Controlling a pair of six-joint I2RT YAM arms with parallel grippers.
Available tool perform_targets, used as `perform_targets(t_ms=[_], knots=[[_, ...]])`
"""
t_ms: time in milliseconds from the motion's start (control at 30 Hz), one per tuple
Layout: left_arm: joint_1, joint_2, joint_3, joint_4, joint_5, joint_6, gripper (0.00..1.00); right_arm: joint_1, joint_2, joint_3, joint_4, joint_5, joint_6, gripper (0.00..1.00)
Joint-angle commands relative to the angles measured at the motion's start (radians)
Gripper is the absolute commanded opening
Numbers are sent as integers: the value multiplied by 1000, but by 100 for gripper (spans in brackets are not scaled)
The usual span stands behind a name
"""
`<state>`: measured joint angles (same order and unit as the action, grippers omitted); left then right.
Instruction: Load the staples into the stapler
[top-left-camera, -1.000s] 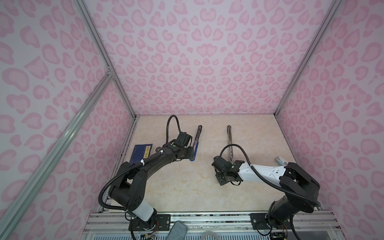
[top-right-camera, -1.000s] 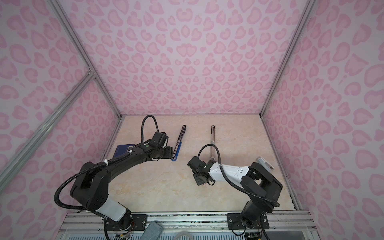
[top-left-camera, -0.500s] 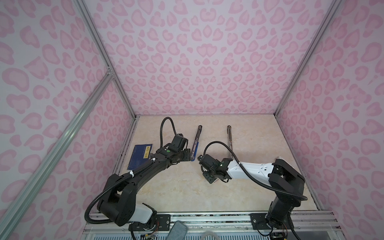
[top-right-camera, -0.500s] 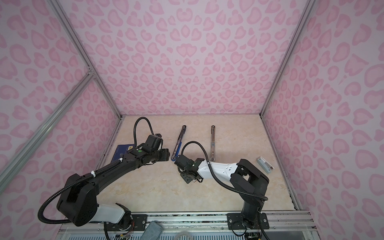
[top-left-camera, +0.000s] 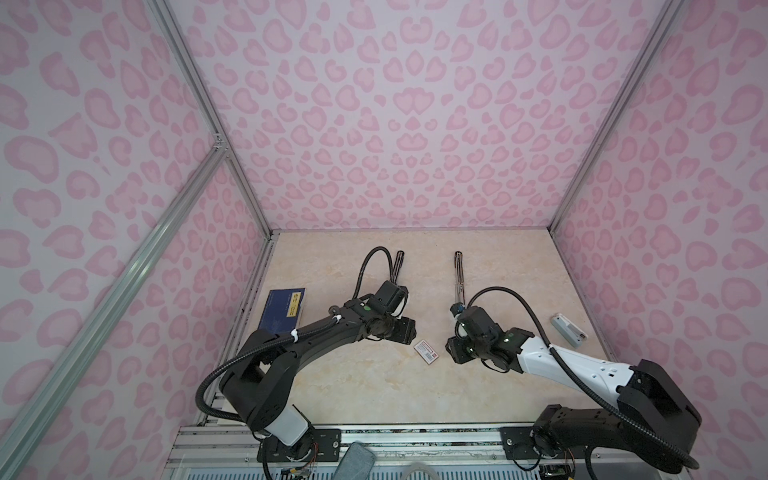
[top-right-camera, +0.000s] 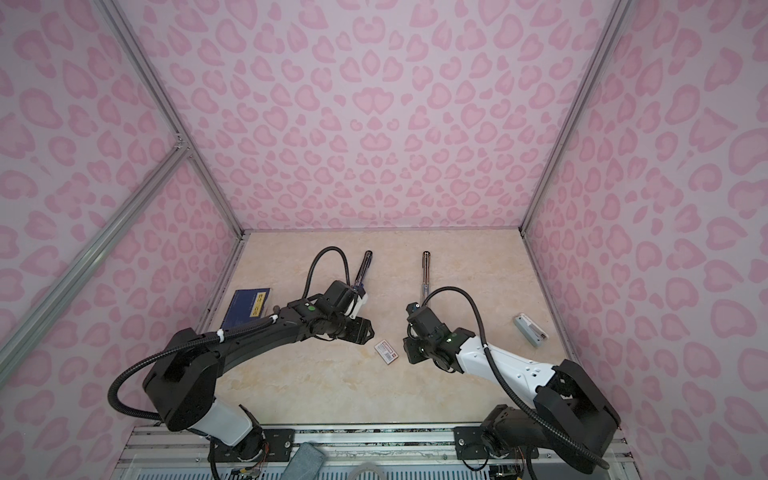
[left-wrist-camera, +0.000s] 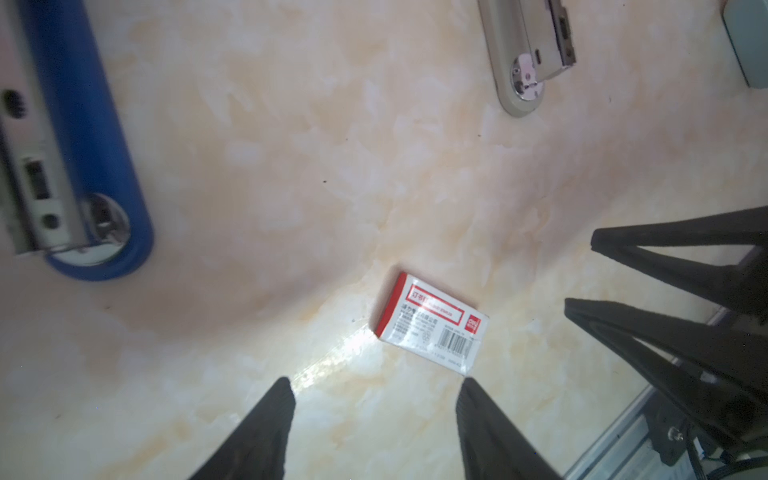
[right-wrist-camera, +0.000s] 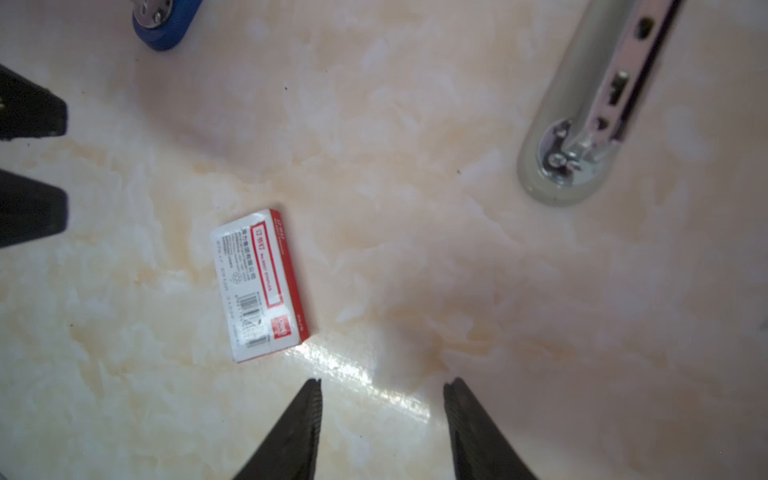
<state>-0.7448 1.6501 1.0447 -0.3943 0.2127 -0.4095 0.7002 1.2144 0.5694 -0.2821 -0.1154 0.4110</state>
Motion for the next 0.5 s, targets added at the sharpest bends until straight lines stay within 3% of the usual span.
perform_targets(t_ms=[0,233,467], knots=[[-8,65,34,14,39,15,65,-5,-50,-59,82,-57,79,51],[-15,164,72,13,59,40,65,-5,-96,-134,113,-61,133,50],[-18,214,83,37,74,41,58,2,-32,-128,136,-89,138,48]])
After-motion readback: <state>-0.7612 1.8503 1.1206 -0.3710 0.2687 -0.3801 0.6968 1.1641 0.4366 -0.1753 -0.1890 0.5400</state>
